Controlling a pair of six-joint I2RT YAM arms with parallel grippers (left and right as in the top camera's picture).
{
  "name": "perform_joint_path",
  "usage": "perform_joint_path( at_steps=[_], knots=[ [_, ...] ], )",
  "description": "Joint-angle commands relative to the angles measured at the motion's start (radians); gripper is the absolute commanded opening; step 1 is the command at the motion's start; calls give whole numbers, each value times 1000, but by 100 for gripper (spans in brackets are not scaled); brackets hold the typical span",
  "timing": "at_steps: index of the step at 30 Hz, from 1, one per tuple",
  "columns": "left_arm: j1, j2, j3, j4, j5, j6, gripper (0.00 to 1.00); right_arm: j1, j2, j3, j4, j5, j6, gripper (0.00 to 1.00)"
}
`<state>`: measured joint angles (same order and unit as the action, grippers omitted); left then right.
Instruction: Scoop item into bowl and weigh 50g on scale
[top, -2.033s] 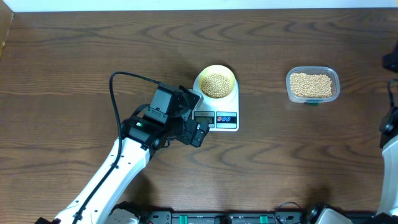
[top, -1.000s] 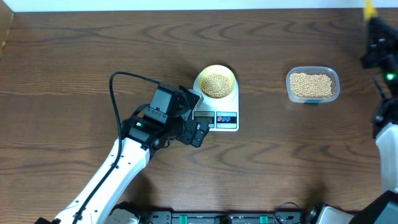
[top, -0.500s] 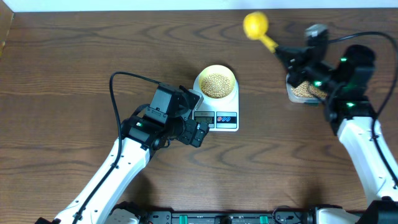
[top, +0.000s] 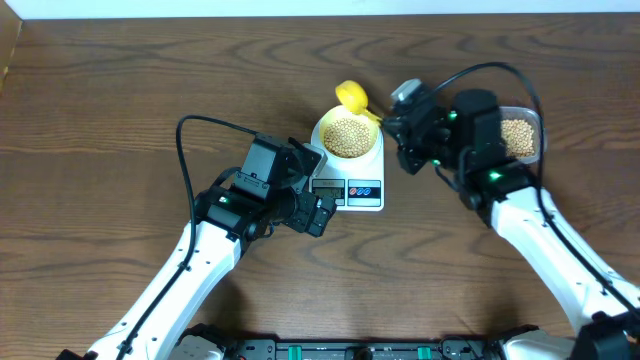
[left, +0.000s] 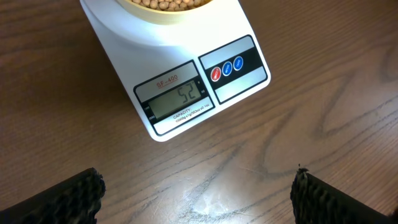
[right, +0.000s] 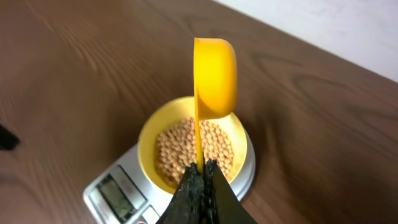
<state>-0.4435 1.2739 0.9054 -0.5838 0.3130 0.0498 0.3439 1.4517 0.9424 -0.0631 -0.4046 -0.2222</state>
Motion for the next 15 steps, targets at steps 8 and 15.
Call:
perform_joint_path(
  at_steps=[8, 15],
  knots=[
    [-1, 6, 15, -3, 8, 10, 98, 55, 79, 5, -21, 137, -45, 1],
    [-1, 6, 15, -3, 8, 10, 98, 76, 88, 6, -62, 143, -72, 1]
  ],
)
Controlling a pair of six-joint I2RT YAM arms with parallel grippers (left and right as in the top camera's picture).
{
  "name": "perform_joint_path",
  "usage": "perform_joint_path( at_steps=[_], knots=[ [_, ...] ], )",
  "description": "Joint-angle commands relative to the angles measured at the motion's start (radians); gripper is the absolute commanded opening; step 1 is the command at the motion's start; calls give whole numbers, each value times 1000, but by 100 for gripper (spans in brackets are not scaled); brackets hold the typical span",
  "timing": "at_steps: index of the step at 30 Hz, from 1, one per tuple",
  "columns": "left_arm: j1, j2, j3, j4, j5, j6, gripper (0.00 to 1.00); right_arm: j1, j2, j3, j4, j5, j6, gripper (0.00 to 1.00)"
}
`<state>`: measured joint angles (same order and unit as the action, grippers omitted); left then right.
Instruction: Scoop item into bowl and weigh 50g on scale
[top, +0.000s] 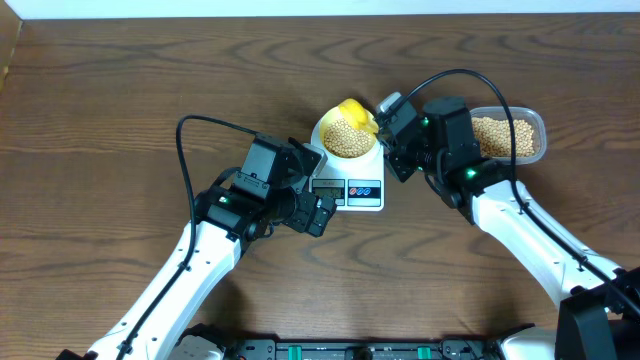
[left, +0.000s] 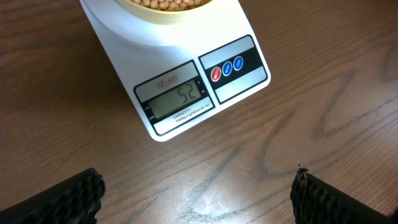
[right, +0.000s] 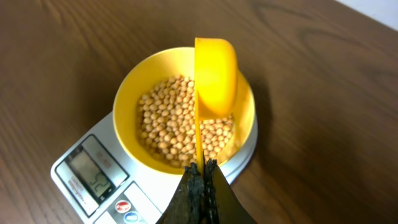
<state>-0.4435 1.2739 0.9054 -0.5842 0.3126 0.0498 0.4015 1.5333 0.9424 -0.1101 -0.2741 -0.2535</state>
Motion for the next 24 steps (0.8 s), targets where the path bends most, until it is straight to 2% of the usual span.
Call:
perform_joint_path(
  at_steps=[1, 5, 24],
  knots=[
    [-1, 6, 15, -2, 8, 9, 98, 21, 8, 5, -17, 27, -40, 1],
    [-1, 6, 15, -2, 8, 9, 98, 27, 12, 6, -14, 98, -44, 1],
    [-1, 6, 15, -2, 8, 9, 98, 71, 25, 5, -40, 99, -66, 1]
  ],
)
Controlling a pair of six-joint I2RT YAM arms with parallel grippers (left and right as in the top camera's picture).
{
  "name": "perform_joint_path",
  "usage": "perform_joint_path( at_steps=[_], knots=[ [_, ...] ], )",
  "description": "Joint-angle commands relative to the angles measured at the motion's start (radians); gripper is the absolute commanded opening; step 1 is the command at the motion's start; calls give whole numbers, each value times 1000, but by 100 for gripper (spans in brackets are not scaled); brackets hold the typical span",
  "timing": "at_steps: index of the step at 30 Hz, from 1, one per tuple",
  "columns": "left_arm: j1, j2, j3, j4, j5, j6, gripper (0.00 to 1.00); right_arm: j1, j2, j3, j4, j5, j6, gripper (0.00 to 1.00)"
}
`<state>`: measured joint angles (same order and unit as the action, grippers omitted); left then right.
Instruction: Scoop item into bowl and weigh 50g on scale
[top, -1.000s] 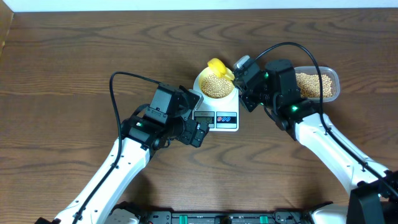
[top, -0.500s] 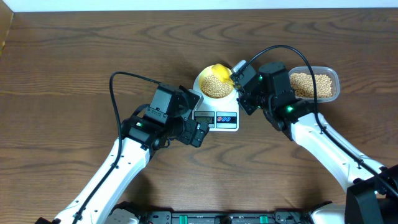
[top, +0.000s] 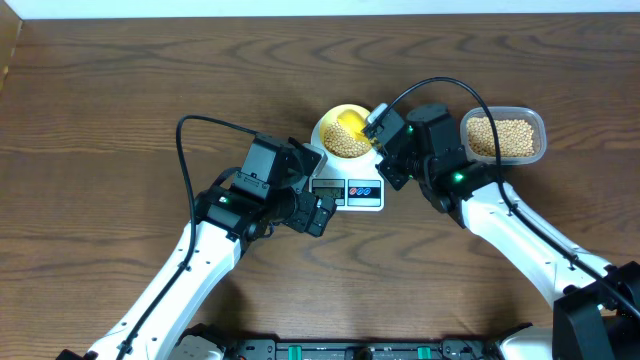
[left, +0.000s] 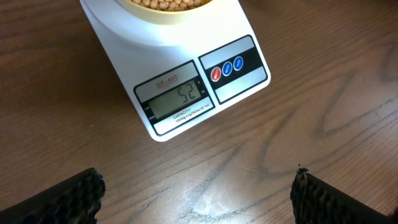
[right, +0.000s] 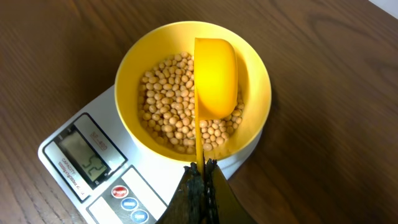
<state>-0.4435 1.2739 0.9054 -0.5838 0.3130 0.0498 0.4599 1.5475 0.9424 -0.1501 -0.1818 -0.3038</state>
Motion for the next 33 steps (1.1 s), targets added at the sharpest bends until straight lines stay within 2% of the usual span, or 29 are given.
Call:
perform_joint_path(
  at_steps=[1, 17, 26, 33],
  knots=[
    [-1, 6, 15, -3, 8, 10, 98, 13, 11, 5, 0, 5, -15, 1],
    [-1, 6, 15, -3, 8, 10, 98, 13, 11, 5, -15, -109, -14, 1],
    [-1, 6, 15, -3, 8, 10, 98, 12, 11, 6, 60, 26, -16, 1],
    [-1, 6, 15, -3, 8, 10, 98, 12, 11, 5, 21, 40, -34, 1]
  ],
)
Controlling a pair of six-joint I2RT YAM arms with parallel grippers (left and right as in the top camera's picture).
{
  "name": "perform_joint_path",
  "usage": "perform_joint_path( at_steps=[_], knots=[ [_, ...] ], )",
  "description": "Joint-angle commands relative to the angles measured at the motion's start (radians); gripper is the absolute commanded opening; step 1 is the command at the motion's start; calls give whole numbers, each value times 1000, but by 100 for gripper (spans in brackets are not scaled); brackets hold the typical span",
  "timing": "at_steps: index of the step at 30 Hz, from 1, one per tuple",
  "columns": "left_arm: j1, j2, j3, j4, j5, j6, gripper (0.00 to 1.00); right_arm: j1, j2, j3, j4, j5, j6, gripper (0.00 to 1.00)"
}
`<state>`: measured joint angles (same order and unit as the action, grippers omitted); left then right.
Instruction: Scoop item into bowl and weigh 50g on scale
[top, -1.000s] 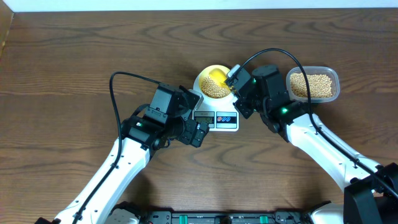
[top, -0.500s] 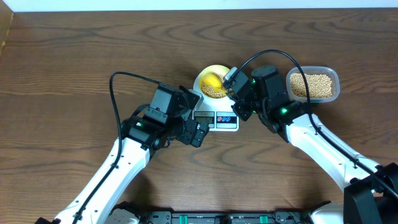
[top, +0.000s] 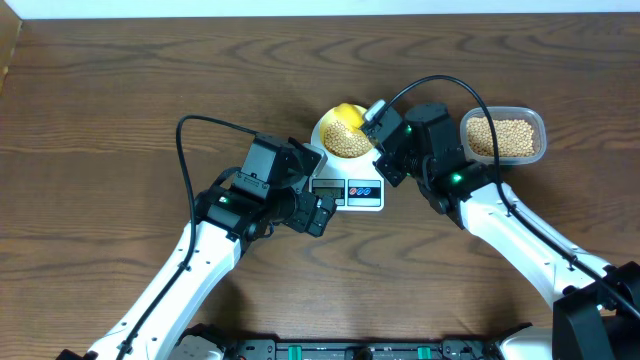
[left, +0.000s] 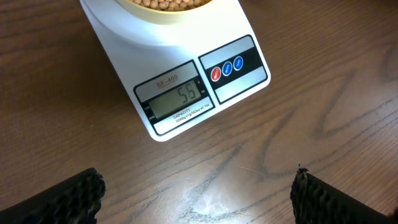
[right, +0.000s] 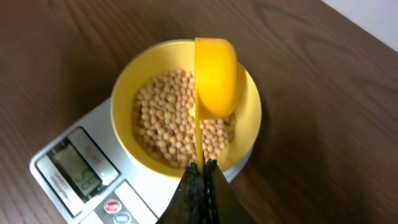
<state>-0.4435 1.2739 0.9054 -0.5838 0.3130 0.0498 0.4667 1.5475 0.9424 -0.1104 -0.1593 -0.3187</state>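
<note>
A yellow bowl (right: 124, 106) of soybeans (right: 161, 118) stands on the white digital scale (left: 186, 56). The scale's display (left: 177, 99) reads about 58. My right gripper (right: 202, 167) is shut on the thin handle of a yellow scoop (right: 214, 78). The scoop is turned on its side over the right half of the bowl, and I cannot tell whether it touches the beans. In the overhead view the scoop (top: 343, 117) lies at the bowl's far rim. My left gripper (left: 199, 199) is open over bare table, just in front of the scale.
A clear plastic container (top: 503, 137) of soybeans sits to the right of the scale, behind my right arm. The left arm (top: 215, 240) lies at the scale's front left. The wooden table (top: 120, 100) stretches to both sides.
The scale's reading has gone from 52 to about 58. My right gripper with the scoop has shifted slightly toward the bowl's far rim. The left gripper has not moved.
First my right gripper held the empty scoop beyond the bowl's far side, with the scale at 52. Then the scoop was over the bowl's right edge, then low over the beans, still at 52. Now the display shows about 58.
</note>
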Motion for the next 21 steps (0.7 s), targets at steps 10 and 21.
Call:
perform_joint_path(
  at_steps=[10, 21],
  knots=[
    [-1, 6, 15, -3, 8, 10, 98, 5, 24, 5, -43, -85, -19, 1],
    [-1, 6, 15, -3, 8, 9, 98, 4, 24, 5, -27, -132, 72, 1]
  ],
)
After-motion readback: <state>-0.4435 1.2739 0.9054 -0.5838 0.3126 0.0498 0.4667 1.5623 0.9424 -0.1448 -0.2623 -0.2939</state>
